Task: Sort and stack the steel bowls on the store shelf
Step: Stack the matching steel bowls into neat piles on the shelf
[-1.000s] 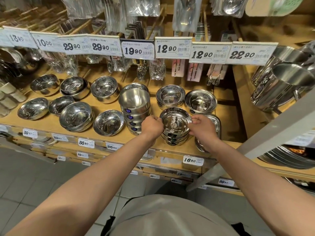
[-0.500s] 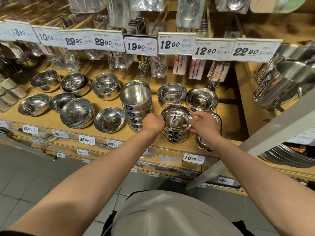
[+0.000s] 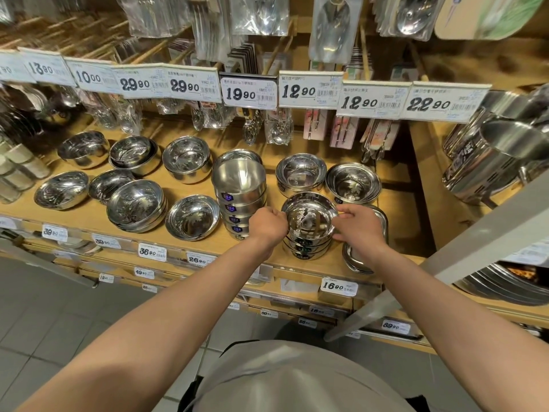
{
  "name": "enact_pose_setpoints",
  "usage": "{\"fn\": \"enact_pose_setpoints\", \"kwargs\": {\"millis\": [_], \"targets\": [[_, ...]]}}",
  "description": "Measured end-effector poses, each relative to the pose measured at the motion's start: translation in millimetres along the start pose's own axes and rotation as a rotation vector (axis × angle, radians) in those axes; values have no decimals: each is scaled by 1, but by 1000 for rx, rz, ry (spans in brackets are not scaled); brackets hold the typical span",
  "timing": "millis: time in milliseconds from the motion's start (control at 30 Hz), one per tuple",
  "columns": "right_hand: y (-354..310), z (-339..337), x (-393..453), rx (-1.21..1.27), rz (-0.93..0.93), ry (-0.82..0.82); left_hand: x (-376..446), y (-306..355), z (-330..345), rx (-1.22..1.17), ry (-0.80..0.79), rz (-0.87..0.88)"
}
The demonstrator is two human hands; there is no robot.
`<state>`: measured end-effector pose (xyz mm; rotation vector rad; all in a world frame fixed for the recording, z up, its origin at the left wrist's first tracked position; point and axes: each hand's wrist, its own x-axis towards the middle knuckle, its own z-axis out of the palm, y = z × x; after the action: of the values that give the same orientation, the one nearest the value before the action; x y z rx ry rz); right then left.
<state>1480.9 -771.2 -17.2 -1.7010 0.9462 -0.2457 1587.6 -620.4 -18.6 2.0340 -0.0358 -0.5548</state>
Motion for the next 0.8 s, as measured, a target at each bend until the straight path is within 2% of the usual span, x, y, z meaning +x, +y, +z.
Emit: {"fn": "enact_pose_setpoints", "kwargs": {"millis": [167, 267, 433, 600, 700, 800], "targets": [[-2, 0, -3, -21, 27, -9, 1, -2, 0, -1, -21, -15], [-1, 2, -7, 10, 80, -88, 2, -4, 0, -19, -67, -48], [3, 5, -11, 115, 154, -154, -2, -9, 0, -201, -201, -127], [3, 5, -12, 184, 193, -146, -4, -9, -5, -255, -224, -115], [4, 4, -11, 152, 188, -133, -10, -8, -7, -231, -218, -113], [2, 1, -8, 103, 136, -42, -19, -4, -16, -50, -160, -29]]}}
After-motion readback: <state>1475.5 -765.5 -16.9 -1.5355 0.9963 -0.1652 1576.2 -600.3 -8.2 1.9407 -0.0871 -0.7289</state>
